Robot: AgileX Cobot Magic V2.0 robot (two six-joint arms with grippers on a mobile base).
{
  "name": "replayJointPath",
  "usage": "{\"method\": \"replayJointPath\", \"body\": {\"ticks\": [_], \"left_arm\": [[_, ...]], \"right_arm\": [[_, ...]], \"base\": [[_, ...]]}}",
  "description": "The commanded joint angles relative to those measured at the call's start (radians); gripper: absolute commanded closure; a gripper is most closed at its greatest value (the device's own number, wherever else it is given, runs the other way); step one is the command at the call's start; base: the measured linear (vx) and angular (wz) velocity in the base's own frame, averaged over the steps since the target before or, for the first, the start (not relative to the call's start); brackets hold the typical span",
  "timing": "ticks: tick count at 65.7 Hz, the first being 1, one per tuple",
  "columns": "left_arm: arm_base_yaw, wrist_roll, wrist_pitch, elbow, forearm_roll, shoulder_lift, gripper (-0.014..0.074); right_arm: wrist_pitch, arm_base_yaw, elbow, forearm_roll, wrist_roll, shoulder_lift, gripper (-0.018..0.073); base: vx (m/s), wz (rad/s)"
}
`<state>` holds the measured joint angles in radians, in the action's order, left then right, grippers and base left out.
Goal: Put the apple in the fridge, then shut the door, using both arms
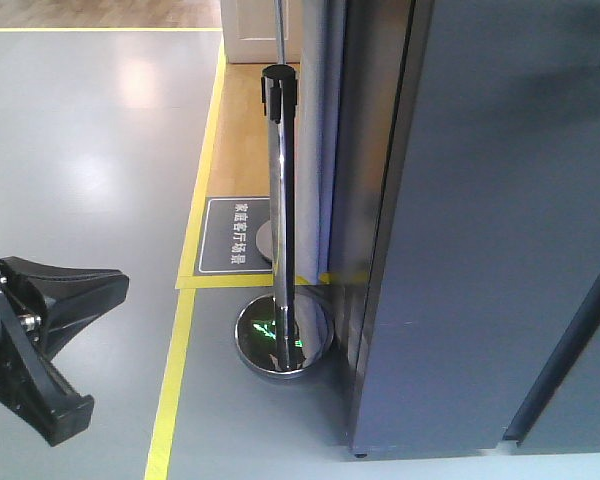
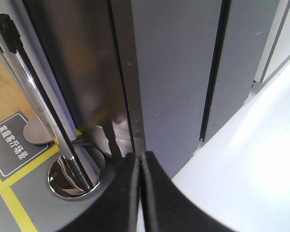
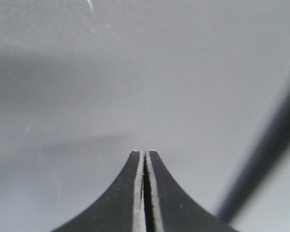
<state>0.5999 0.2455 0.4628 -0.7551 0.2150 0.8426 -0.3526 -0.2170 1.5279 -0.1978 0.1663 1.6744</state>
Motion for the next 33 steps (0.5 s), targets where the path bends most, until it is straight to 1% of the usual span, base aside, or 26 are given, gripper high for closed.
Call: {"method": "replayJointPath", "body": {"ticks": [1,7,12,19,24,30,33], "left_arm": [[-0.002,-0.008,-0.066,-0.025,0.009,-0.011,0.0602],[-0.002,-0.008,-0.066,-0.025,0.009,-0.011,0.0602],[-0.002,-0.008,-0.066,-0.025,0.009,-0.011,0.0602],[-0.002,-0.008,-0.066,-0.025,0.009,-0.011,0.0602],[-0.002,-0.008,-0.066,-0.025,0.009,-0.011,0.0602],[-0.002,-0.008,-0.066,-0.025,0.009,-0.011,0.0602],[-0.002,-0.008,-0.066,-0.025,0.009,-0.011,0.0602]], "right_arm": [[-0.026,-0.001,0.036,-0.005,-0.014,-0.092,0.0561],[-0.093,0.0,0.035,0.003,-0.049,-0.134,0.0561],[-0.147,0.014,0.035,0.024,-0.098,-0.174,0.0561],[-0.218,0.054,0.035,0.048,-0.192,-0.22,0.0561],[-0.273,0.087,0.028,0.072,-0.21,-0.253,0.0561],[-0.241,0.121,-0.045,0.116,-0.21,-0.313,0.0561],[-0.198,0.138,-0.125,0.142,-0.21,-0.354,0.0561]], "base": [[0.0,0.0],[0.0,0.0],[0.0,0.0],[0.0,0.0],[0.0,0.0],[0.0,0.0],[0.0,0.0]]}}
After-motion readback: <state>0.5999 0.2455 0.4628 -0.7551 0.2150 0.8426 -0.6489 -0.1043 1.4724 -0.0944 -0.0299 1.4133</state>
